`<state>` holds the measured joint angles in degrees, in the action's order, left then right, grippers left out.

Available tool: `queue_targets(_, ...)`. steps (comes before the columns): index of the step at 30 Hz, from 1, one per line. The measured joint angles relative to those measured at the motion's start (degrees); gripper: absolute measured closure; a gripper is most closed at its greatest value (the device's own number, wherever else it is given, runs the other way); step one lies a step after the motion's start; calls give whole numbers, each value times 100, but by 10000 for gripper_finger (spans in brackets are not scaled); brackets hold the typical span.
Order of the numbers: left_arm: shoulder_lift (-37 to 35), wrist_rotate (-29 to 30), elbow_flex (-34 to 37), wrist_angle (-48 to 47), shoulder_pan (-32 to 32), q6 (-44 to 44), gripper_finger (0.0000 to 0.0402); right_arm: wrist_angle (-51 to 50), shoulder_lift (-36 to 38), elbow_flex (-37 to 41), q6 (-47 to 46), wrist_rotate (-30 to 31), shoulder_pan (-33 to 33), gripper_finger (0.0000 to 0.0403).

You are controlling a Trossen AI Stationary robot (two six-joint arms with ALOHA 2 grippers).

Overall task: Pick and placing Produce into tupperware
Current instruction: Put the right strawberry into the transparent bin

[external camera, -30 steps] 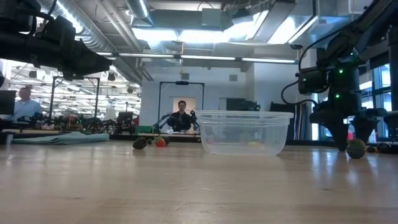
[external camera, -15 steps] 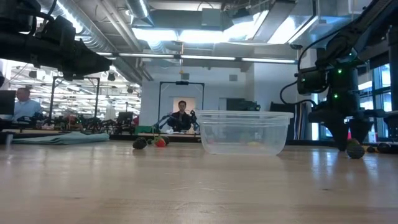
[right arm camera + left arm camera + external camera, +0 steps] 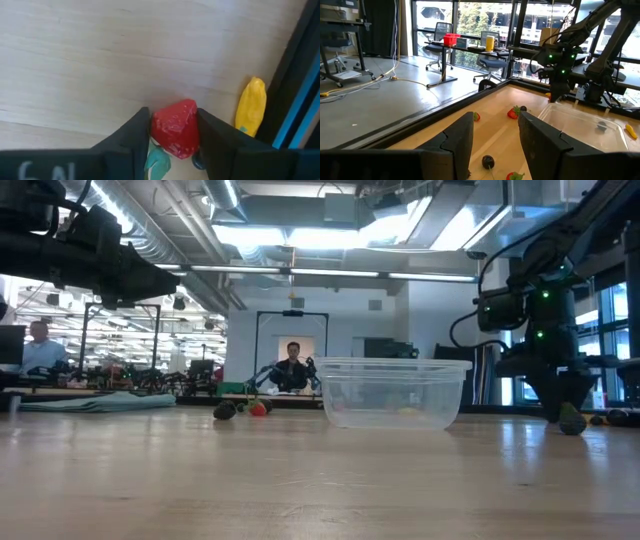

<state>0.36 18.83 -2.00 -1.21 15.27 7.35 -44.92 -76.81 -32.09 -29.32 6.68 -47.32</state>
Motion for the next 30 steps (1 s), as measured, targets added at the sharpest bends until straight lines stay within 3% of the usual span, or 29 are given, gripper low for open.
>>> queue_targets(6, -1, 2, 0, 0, 0, 0, 253, -27, -14, -759, 158, -133, 335, 264)
queue_targets(10, -2, 2, 0, 0, 0, 0, 253, -10, -7, -1512, 274, -556, 650, 264)
queue_targets(18, 0, 2, 0, 0, 0, 0, 253, 313, -3, -2979, 428, -1011, 1857, 263)
queue_targets(25, -2, 4, 0, 0, 0, 0, 253, 1201, -152, -3373, 423, -1029, 2932, 263)
queue_targets(30, 0, 4, 0, 0, 0, 0, 253, 1525, -754, -3374, 472, -1027, 3453, 263)
